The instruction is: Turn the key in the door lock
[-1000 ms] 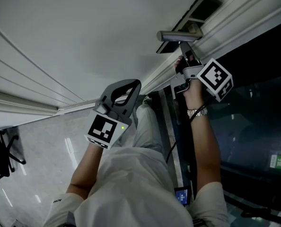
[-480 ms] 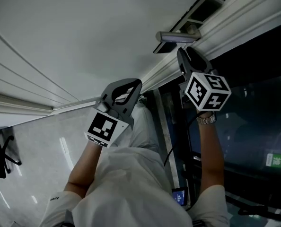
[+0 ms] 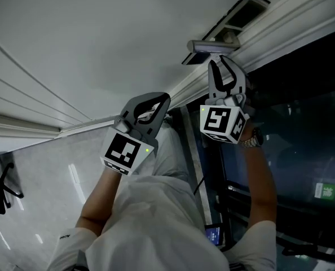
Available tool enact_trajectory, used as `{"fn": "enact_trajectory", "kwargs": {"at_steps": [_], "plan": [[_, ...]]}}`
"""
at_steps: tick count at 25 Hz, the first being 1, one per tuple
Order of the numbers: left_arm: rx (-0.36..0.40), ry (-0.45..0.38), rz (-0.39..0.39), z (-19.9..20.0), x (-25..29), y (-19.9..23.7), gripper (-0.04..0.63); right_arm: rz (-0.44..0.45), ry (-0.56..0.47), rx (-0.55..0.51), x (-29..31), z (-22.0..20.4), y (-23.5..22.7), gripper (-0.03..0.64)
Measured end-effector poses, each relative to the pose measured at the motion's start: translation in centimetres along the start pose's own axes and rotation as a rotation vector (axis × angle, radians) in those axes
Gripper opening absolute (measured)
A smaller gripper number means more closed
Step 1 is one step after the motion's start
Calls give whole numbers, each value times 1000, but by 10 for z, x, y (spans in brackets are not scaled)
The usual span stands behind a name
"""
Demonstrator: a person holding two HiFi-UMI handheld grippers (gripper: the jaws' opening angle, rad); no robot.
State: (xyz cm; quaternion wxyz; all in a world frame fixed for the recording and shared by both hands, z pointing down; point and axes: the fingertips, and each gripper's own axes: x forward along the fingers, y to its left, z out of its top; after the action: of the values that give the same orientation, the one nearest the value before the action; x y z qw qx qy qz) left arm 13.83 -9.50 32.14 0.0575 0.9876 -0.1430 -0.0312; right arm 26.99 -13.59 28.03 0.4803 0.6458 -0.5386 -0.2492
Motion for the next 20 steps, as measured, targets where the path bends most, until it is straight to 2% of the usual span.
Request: {"fn": "enact_trajectory", "kwargs": {"at_steps": [4,7,13,20], "plan": [[-8,4,14,-3,-4,6,5,-11,-1,-225,5,0,5,100],[-9,3,21,-3,-6,10,5,0,8,-301,8,1,9,98],[-7,6,19,-4,-7,11,6,-3,41,-370,14,-5,12,98],[-4,7,37,-3,-15,19,5,-26,46,-316,23,-1,9,84]]}}
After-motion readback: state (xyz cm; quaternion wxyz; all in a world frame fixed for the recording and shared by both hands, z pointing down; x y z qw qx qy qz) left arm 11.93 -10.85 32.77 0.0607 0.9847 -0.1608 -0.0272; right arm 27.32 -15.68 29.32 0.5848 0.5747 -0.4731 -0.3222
